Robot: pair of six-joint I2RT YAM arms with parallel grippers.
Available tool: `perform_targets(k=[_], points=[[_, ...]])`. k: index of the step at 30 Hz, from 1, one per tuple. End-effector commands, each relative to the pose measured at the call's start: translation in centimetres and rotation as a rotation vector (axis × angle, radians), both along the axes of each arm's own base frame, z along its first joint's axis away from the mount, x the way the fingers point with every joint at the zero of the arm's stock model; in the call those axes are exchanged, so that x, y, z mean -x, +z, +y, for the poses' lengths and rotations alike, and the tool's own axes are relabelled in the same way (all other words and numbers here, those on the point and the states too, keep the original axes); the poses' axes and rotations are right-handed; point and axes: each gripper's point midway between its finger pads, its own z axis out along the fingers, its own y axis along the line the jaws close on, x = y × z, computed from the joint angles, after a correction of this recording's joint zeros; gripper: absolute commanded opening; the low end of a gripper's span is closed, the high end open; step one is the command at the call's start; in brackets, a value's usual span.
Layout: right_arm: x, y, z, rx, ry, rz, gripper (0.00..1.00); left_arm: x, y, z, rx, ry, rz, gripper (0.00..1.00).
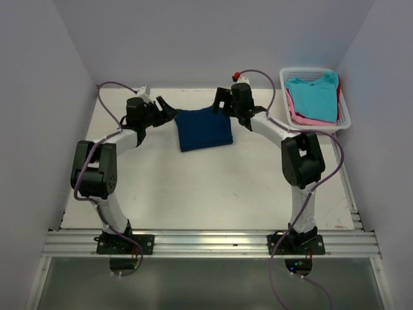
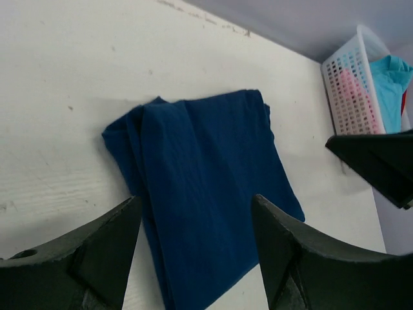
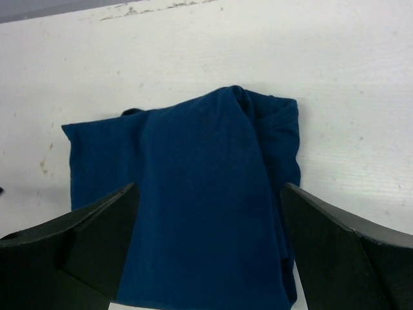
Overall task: Fold and stack the t-shirts
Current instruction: Neatly place the folded tshirt to the corner
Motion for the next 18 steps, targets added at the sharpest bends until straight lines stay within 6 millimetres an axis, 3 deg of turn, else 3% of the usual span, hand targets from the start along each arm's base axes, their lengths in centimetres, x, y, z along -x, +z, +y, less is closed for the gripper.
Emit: perform_targets(k=[1,2,4,5,6,7,9,15,18], points=[[-1.2,2.3,1.7,-0.031,0.069,-0.043,0.94,1.0,-1.7,-2.0,0.048,-0.119,0.010,0.72],[-0.8,1.0,1.8,-0.020,0.084,0.020,0.88,1.1,-2.3,-2.3,0.055,-0.135,0.028,0.70],[-1.0,0.5,3.1,-0.041,0.136,0.066,0.79,1.7,-4.1,-2.5,0.048,-0.147,0.081,0.70],[-0.6,0.5,4.2,-0.079,0.194,0.081,0.60,1.9,-4.4,-2.4,0.037,-0.143,0.088,0.70],[-0.8,0.0,4.9,-0.103,0.211,0.097,0.48,2.3,-5.3,-2.0,0.026,-0.124,0.107,0.70],[-0.8,-0.4,5.4,-0.128,0.227,0.115,0.24,2.5,-5.5,-1.8,0.022,-0.115,0.108,0.70],[-0.5,-0.3,6.8,-0.237,0.273,0.160,0.03,3.2,-5.7,-1.6,0.022,-0.107,0.108,0.70],[0.0,-4.5,7.6,-0.358,0.283,0.301,0.00,4.7,-6.6,-1.6,0.029,-0.108,0.134,0.71],[0.4,-7.3,6.3,-0.315,0.205,0.353,0.00,5.2,-7.4,-1.3,0.029,-0.092,0.157,0.71]])
